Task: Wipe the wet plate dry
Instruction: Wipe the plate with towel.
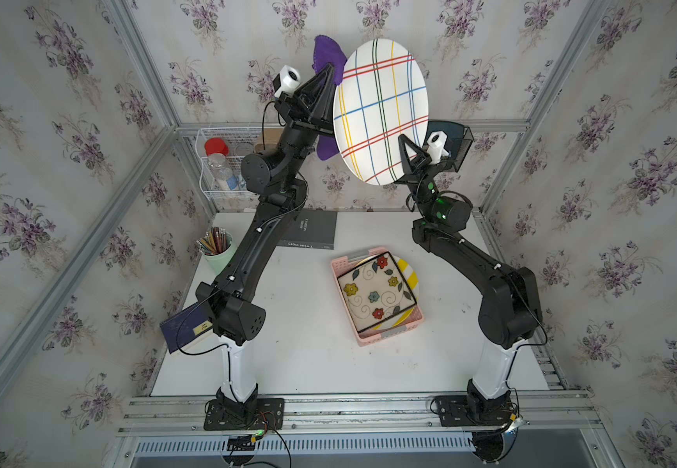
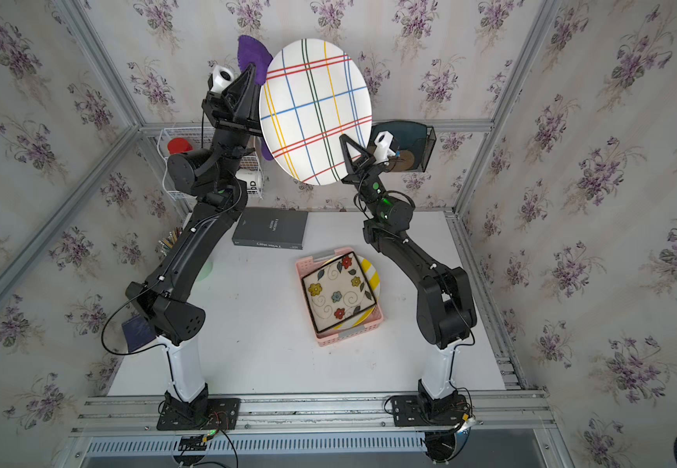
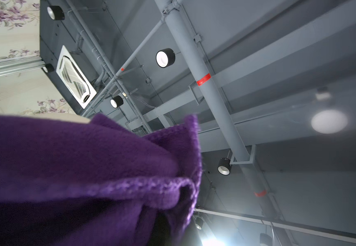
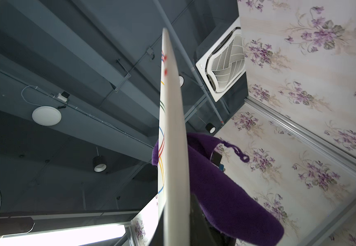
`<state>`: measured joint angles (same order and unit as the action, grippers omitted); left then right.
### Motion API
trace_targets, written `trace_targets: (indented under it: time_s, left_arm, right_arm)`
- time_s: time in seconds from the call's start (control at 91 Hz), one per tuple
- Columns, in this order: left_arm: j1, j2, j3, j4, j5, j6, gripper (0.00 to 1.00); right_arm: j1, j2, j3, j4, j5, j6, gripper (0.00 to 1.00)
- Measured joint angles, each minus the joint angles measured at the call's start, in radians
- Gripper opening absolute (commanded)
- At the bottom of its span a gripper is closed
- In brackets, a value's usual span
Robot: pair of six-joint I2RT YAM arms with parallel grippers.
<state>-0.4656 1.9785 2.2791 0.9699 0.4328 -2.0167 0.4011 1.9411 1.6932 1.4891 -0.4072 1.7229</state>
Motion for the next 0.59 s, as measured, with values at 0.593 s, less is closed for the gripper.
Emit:
trace_targets:
  time_s: [0.593]
  left_arm:
    - [0.016, -0.006, -0.087, -0.007, 0.066, -0.003, 0.00]
  right_arm:
    - [-0.065, -0.116, -0.226, 0.013, -0.003, -0.005, 0.00]
